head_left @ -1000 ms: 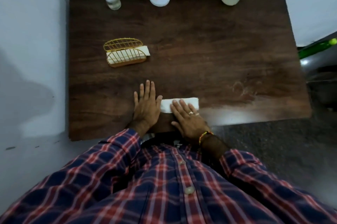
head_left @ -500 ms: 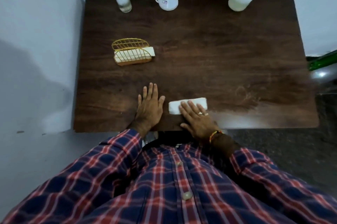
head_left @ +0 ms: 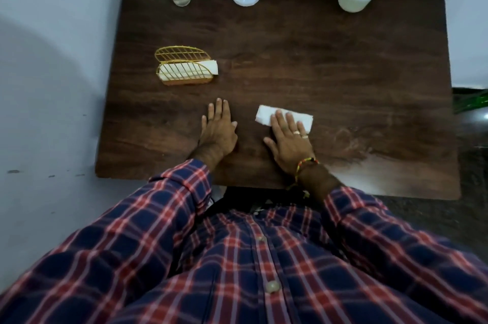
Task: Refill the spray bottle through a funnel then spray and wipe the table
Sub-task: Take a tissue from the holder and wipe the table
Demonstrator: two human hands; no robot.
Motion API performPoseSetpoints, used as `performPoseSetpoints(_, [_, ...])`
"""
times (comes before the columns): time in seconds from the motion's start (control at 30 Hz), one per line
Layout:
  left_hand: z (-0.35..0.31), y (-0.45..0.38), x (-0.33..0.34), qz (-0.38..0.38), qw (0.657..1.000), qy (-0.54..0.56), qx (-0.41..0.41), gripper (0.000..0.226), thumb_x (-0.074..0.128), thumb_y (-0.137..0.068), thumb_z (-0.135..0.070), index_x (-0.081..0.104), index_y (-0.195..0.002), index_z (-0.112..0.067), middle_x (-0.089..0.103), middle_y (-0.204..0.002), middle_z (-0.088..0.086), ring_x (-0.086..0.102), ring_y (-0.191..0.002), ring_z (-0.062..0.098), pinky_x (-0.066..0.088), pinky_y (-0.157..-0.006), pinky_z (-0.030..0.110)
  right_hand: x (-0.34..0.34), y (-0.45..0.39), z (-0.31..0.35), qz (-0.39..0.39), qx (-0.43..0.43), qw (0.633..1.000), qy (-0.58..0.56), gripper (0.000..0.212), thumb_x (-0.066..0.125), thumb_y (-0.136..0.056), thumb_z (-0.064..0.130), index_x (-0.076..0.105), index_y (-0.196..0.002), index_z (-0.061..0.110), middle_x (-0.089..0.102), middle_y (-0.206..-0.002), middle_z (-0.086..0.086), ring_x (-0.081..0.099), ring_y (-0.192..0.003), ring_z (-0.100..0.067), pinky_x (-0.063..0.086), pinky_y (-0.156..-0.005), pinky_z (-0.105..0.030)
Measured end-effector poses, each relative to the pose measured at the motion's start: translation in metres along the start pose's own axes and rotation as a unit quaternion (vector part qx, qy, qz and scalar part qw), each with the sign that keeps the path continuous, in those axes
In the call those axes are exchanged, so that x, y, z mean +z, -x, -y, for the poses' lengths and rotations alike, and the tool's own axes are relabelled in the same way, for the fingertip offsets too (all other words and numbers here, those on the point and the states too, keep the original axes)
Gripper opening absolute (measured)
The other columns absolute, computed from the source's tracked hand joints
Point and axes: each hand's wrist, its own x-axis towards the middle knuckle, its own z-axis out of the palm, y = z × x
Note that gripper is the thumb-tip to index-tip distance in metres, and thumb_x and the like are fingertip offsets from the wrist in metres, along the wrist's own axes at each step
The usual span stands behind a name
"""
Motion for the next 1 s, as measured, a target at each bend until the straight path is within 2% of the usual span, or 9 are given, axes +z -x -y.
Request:
performPoseSetpoints(0.1, [-0.008, -0.009, -0.006, 0.0, 1.0, 0.003, -0.03, 0.077, 0.042, -0.101, -0.042, -0.003, -0.156, -0.012, -0.008, -0.165, 0.006, -0.008, -0.152, 0.025, 0.001, -0.122, 0.046, -0.017, -0.041, 0.003, -0.011, 0.026, 1.0, -0.012, 0.067, 0.028, -0.103, 0.048, 0.011, -0.157, 0.012, 0.005, -0.165, -0.006, 0.003, -0.153, -0.03, 0.005, -0.121, -0.051])
performPoseSetpoints(0.2, [-0.01, -0.018, -0.008, 0.026, 0.999, -0.013, -0.04, 0.106, 0.057, -0.088, -0.059, -0.01, -0.155, -0.013, -0.015, -0.164, 0.007, -0.012, -0.151, 0.028, -0.001, -0.12, 0.051, -0.023, -0.052, 0.007, 0.014, -0.051, 0.999, 0.011, 0.067, 0.029, -0.103, 0.047, 0.009, -0.157, 0.014, 0.003, -0.166, -0.005, 0.0, -0.153, -0.029, 0.002, -0.121, -0.051])
performPoseSetpoints(0.3, [-0.011, -0.025, -0.003, 0.092, 0.994, -0.026, -0.049, 0.142, 0.07, -0.065, -0.074, -0.027, -0.15, -0.013, -0.032, -0.158, 0.01, -0.024, -0.147, 0.032, -0.006, -0.118, 0.056, -0.021, -0.037, -0.01, 0.021, -0.098, 0.994, 0.035, 0.067, 0.023, -0.1, 0.052, 0.014, -0.157, 0.017, 0.009, -0.165, -0.002, 0.006, -0.153, -0.027, 0.008, -0.123, -0.051])
performPoseSetpoints(0.4, [-0.012, -0.03, -0.005, 0.16, 0.983, -0.071, -0.049, 0.16, 0.071, -0.052, -0.083, -0.04, -0.142, -0.009, -0.046, -0.149, 0.015, -0.036, -0.141, 0.037, -0.011, -0.114, 0.059, -0.029, -0.051, -0.03, 0.002, -0.036, 0.999, 0.022, 0.065, 0.022, -0.101, 0.05, 0.017, -0.156, 0.017, 0.012, -0.165, -0.003, 0.01, -0.152, -0.028, 0.01, -0.121, -0.051])
performPoseSetpoints(0.53, [-0.018, -0.035, -0.007, 0.197, 0.973, -0.103, -0.059, 0.169, 0.073, -0.045, -0.084, -0.043, -0.137, -0.004, -0.049, -0.144, 0.022, -0.038, -0.137, 0.043, -0.009, -0.112, 0.065, -0.057, -0.12, -0.024, -0.019, 0.042, 0.999, -0.009, 0.064, 0.027, -0.103, 0.047, 0.013, -0.157, 0.014, 0.007, -0.165, -0.004, 0.004, -0.152, -0.031, 0.005, -0.121, -0.053])
performPoseSetpoints(0.63, [-0.018, -0.035, -0.003, 0.183, 0.976, -0.1, -0.06, 0.169, 0.071, -0.044, -0.086, -0.042, -0.138, -0.003, -0.047, -0.145, 0.025, -0.037, -0.137, 0.046, -0.008, -0.112, 0.067, -0.062, -0.141, 0.001, 0.007, -0.021, 1.0, 0.011, 0.066, 0.027, -0.103, 0.049, 0.01, -0.157, 0.015, 0.005, -0.166, -0.004, 0.001, -0.152, -0.032, 0.003, -0.121, -0.055])
performPoseSetpoints(0.77, [-0.016, -0.037, 0.003, 0.167, 0.98, -0.097, -0.052, 0.164, 0.065, -0.048, -0.089, -0.038, -0.141, -0.002, -0.043, -0.147, 0.026, -0.034, -0.138, 0.047, -0.006, -0.113, 0.067, -0.049, -0.101, 0.002, 0.019, -0.093, 0.995, 0.041, 0.067, 0.026, -0.102, 0.05, 0.009, -0.157, 0.017, 0.005, -0.166, -0.002, 0.001, -0.153, -0.03, 0.003, -0.122, -0.054])
performPoseSetpoints(0.93, [-0.014, -0.036, 0.007, 0.147, 0.984, -0.089, -0.046, 0.158, 0.06, -0.053, -0.09, -0.036, -0.143, -0.003, -0.041, -0.149, 0.026, -0.033, -0.139, 0.048, -0.007, -0.111, 0.067, -0.063, -0.129, -0.046, -0.039, 0.064, 0.997, 0.012, 0.068, 0.031, -0.101, 0.051, 0.015, -0.157, 0.015, 0.009, -0.165, -0.004, 0.007, -0.151, -0.035, 0.007, -0.119, -0.057])
performPoseSetpoints(1.0, [-0.014, -0.036, 0.01, 0.13, 0.985, -0.098, -0.051, 0.156, 0.058, -0.054, -0.091, -0.034, -0.144, -0.002, -0.039, -0.15, 0.026, -0.032, -0.139, 0.048, -0.006, -0.111, 0.067, -0.076, -0.156, -0.048, -0.038, 0.08, 0.996, -0.007, 0.07, 0.03, -0.101, 0.052, 0.014, -0.157, 0.013, 0.007, -0.165, -0.004, 0.005, -0.151, -0.036, 0.006, -0.119, -0.059])
